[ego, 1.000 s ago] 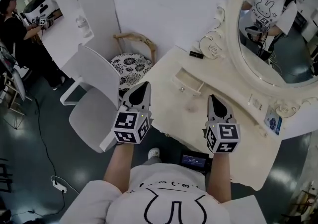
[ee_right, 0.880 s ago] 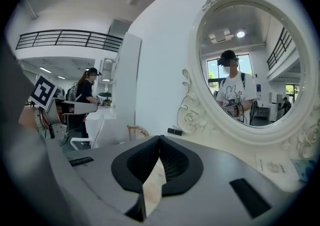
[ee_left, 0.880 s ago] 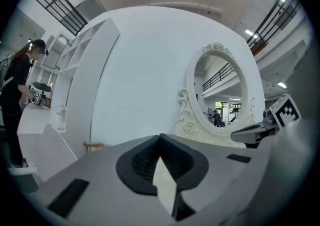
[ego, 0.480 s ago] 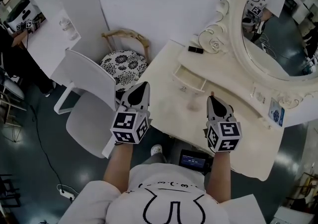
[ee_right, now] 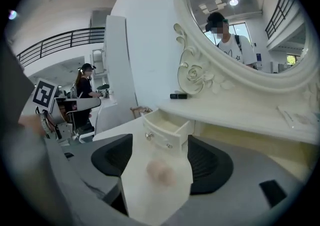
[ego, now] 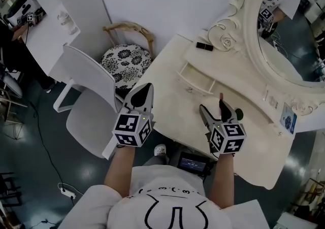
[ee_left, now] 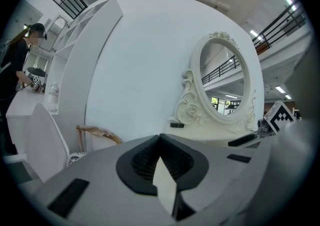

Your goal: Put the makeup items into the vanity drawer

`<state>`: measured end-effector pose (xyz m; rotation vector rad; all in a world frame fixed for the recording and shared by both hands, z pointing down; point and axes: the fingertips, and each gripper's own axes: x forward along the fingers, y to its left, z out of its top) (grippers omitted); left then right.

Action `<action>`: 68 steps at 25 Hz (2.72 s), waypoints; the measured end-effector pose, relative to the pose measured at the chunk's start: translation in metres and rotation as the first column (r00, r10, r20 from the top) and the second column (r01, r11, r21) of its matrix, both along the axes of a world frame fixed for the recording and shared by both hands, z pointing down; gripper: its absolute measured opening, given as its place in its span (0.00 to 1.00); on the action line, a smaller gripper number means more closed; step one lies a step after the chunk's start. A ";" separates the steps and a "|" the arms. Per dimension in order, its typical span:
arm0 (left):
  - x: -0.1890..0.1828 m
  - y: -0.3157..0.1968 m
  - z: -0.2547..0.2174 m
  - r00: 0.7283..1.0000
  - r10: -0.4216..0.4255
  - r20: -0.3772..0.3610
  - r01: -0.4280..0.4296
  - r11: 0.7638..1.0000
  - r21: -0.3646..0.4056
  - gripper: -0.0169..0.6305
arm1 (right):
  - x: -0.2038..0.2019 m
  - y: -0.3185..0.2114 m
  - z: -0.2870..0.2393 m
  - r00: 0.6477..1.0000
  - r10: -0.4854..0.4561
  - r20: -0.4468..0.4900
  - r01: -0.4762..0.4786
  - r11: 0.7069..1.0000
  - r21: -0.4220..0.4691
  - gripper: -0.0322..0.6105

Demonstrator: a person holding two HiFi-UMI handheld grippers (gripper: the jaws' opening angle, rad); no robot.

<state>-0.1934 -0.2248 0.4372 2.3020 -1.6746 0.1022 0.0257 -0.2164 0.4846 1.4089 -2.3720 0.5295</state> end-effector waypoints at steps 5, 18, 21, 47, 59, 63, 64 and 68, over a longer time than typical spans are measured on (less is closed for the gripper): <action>-0.001 -0.001 0.016 1.000 -0.004 0.015 0.004 1.000 -0.031 0.05 | -0.003 0.004 0.035 0.999 -0.027 -0.018 0.025 0.995 -0.092 0.57; -0.003 0.003 0.044 1.000 -0.007 0.021 0.009 0.996 -0.092 0.05 | -0.009 0.011 0.083 0.992 -0.066 -0.112 0.042 0.978 -0.206 0.35; -0.005 0.004 0.042 1.000 -0.012 0.016 0.013 0.996 -0.089 0.05 | -0.009 0.011 0.079 0.992 -0.066 -0.112 0.042 0.979 -0.202 0.35; -0.021 -0.036 -0.008 0.995 -0.100 0.020 0.101 0.994 -0.039 0.05 | -0.027 -0.081 0.003 0.992 -0.092 -0.085 0.086 0.994 -0.069 0.39; -0.014 -0.031 -0.002 0.996 -0.082 0.021 0.083 0.995 -0.049 0.05 | -0.010 -0.074 0.005 0.995 -0.024 -0.101 0.018 0.998 -0.055 0.45; -0.006 -0.026 -0.007 0.998 -0.057 0.008 0.058 0.998 -0.034 0.05 | 0.006 -0.061 -0.005 0.994 0.021 -0.106 -0.024 0.999 -0.021 0.45; -0.003 -0.025 -0.009 0.999 -0.049 0.005 0.049 0.998 -0.029 0.05 | 0.011 -0.058 -0.008 0.994 0.036 -0.108 -0.037 0.999 -0.012 0.45; 0.013 -0.020 -0.011 1.000 -0.010 -0.001 0.010 1.000 -0.015 0.05 | 0.035 -0.042 -0.016 0.990 0.095 -0.106 -0.094 0.996 0.009 0.45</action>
